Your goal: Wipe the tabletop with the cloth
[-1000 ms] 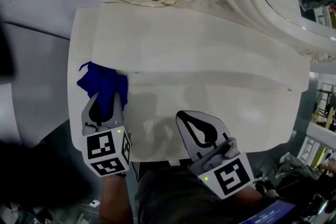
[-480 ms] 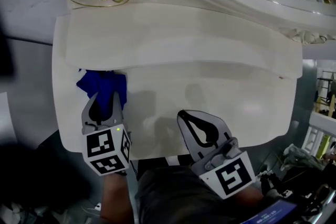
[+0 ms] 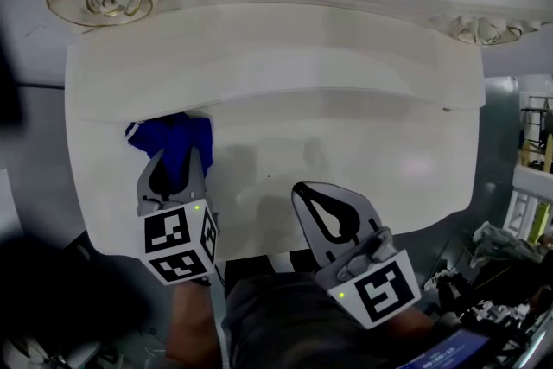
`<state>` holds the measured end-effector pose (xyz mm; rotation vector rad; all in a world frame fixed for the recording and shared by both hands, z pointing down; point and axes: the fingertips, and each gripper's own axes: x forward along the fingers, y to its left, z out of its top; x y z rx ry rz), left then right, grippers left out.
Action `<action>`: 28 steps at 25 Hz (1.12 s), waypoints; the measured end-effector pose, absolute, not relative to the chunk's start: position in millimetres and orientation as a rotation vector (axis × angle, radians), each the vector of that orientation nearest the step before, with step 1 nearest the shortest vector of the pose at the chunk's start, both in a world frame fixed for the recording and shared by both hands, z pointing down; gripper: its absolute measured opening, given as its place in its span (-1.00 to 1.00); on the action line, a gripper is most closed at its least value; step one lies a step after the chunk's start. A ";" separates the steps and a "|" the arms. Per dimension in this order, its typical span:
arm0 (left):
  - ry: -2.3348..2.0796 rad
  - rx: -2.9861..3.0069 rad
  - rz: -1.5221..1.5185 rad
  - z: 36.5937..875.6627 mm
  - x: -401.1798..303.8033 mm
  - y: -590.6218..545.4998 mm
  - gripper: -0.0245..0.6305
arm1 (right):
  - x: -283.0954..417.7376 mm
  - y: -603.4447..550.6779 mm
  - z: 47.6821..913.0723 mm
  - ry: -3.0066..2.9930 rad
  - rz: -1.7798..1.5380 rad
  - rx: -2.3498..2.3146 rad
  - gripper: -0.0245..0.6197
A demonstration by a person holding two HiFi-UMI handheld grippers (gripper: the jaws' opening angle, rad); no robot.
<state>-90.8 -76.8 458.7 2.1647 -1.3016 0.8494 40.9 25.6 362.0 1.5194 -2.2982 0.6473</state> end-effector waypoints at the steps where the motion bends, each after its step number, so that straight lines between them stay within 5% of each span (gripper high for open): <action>1: -1.295 2.169 0.850 458.8 -85.0 -76.4 -0.48 | 45.4 28.2 361.9 -2.294 0.650 1.528 -0.88; 28: -1.119 2.326 0.901 458.1 57.9 -20.6 -0.47 | 164.5 98.8 352.0 -2.209 0.640 1.721 -0.88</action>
